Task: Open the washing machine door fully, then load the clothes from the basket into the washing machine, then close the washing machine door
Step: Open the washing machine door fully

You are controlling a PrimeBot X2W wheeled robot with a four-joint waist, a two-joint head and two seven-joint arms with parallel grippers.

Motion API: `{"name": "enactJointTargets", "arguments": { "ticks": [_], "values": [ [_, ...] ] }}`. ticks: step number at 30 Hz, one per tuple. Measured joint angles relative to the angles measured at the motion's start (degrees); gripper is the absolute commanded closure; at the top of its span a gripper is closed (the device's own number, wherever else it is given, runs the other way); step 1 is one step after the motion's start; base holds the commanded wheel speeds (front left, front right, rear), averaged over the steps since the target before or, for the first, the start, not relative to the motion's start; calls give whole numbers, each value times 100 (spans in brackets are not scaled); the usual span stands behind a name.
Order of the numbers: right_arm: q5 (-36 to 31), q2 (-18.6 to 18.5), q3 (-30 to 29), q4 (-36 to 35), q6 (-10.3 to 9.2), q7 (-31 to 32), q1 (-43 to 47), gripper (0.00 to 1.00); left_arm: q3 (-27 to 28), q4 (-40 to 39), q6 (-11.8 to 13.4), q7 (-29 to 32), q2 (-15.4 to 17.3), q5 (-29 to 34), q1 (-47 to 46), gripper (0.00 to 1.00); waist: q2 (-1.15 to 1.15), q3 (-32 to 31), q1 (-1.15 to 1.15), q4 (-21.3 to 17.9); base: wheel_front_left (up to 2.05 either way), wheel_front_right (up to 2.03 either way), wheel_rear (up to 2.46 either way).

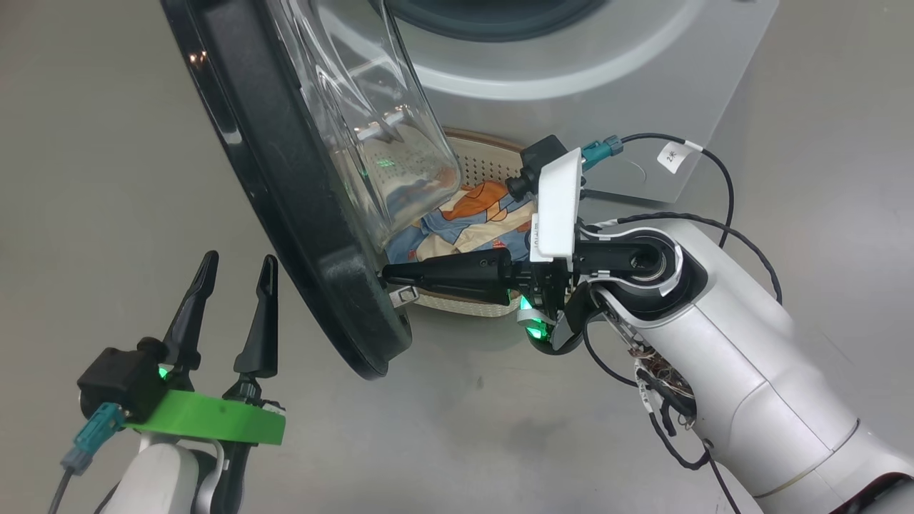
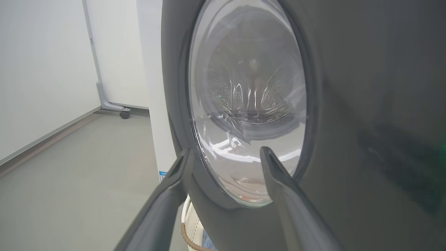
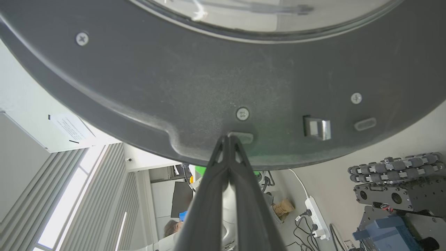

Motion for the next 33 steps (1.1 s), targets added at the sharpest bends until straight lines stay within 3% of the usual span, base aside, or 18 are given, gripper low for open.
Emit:
{"name": "enactJointTargets", "arguments": {
  "ticks": [19, 33],
  "values": [
    [275, 14, 146, 253, 310, -714, 115, 100, 435, 111, 0, 0, 59, -1, 308, 0, 0, -264, 0, -318, 0, 0, 0],
    [447, 27, 63, 550, 676, -1045, 615, 100, 777, 170, 0, 0, 158, -1, 555, 0, 0, -594, 0, -653, 0, 0, 0]
  ]
}}
